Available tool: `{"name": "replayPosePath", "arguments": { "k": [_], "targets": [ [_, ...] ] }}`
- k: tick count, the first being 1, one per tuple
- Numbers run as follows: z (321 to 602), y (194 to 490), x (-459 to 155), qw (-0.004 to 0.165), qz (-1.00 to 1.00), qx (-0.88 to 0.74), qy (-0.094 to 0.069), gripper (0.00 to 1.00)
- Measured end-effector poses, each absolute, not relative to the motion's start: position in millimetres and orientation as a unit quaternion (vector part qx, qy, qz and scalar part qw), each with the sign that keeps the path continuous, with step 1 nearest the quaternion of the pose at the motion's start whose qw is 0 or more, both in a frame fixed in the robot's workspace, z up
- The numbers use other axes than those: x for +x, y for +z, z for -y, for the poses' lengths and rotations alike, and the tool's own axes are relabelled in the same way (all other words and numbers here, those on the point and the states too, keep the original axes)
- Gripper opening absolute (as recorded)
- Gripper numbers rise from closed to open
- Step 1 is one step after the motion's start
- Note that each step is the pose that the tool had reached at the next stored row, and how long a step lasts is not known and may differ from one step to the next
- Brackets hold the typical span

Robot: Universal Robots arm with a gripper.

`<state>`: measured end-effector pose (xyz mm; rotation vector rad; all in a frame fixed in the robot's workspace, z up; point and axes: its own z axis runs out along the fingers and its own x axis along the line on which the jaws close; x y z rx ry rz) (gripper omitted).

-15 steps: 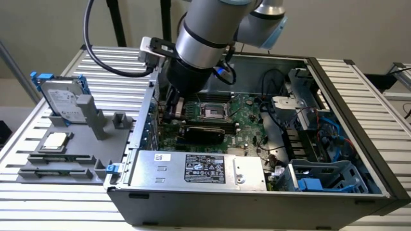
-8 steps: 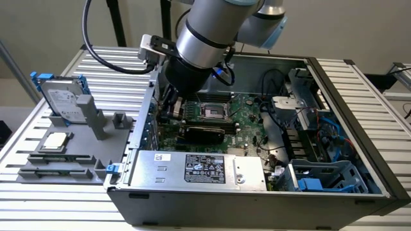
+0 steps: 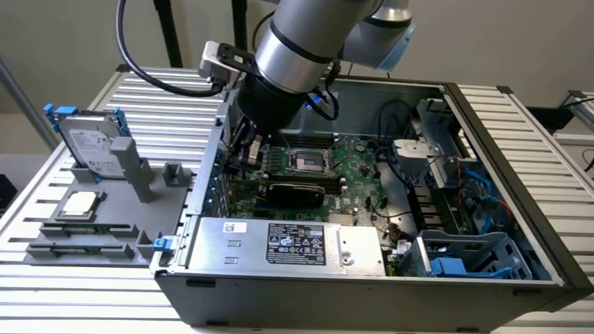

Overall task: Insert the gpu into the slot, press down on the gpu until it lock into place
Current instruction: 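Press down on the gpu until it lock into place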

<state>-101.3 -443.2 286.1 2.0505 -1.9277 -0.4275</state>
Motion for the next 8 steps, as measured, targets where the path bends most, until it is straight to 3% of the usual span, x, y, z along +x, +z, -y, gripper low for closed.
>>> {"name": "replayPosePath", "arguments": {
  "k": [8],
  "targets": [
    [440.9, 286.0, -97.2, 0.148, 0.666, 0.716, -0.148, 0.11]
  ]
}}
